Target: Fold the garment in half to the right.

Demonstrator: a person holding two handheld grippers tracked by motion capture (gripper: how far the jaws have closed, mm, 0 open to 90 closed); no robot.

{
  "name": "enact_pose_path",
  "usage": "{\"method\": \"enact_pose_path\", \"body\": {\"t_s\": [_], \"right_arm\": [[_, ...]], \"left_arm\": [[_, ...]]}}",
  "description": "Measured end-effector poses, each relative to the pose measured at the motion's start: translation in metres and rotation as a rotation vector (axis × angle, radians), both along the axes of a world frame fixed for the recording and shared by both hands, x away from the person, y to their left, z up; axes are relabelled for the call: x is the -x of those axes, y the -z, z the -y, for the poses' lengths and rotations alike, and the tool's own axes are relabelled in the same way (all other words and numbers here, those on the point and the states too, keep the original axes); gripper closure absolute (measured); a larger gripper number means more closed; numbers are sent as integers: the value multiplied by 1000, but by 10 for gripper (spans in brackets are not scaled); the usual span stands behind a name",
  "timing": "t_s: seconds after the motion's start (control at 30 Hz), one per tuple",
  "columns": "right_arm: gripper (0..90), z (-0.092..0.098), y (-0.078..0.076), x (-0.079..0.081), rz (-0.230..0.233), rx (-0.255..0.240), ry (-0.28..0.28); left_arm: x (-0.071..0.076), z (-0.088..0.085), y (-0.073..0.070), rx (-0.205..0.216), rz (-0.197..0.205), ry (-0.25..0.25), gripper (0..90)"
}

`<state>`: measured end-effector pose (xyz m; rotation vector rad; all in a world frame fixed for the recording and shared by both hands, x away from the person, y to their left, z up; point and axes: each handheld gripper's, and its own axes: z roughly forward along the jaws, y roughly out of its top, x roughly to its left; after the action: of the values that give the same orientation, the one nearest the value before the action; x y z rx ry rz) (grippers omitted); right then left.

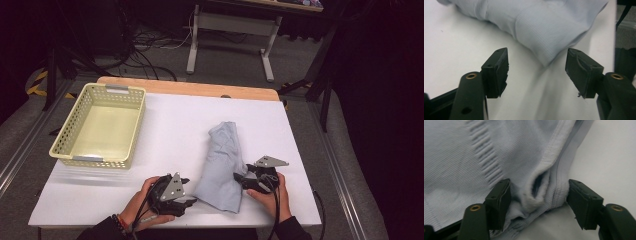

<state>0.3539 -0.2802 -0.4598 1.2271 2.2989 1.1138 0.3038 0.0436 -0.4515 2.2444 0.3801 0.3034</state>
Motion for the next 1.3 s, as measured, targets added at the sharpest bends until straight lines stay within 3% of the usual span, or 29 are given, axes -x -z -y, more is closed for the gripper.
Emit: {"method": "enact_pose_path", "body": {"t_s": [0.13,0.23,0.37,0.57,0.73,0.83,0.9,1.03,1.07,1.23,1.3], "right_arm": [[520,-1,-1,-5,-32,-20,-50],[635,-2,-1,-8,-49,-40,-81],[709,-6,-4,-16,-33,-24,-88],[738,-25,-5,-36,59,35,-86],[721,-35,-4,-45,101,48,-83],[633,-35,-5,-44,126,74,-85],[555,-31,-8,-42,140,76,-51],[695,-21,-16,-32,174,71,-44],[804,-16,-20,-28,183,52,-60],[835,-13,-22,-18,184,78,-89],[821,-13,-22,-18,188,77,-75]], "left_arm": [[-6,10,11,-58,-6,-1,464],[-11,15,12,-68,0,10,618],[-18,16,13,-80,-7,0,802],[-22,9,11,-99,15,-45,837],[-22,2,8,-78,-4,-52,853],[-15,5,8,-86,11,-42,860],[-12,6,7,-85,18,-42,861],[-3,6,6,-91,15,-39,861],[-2,6,6,-84,11,-32,861],[3,7,7,-109,13,-21,859],[3,6,7,-96,7,-16,859]]}}
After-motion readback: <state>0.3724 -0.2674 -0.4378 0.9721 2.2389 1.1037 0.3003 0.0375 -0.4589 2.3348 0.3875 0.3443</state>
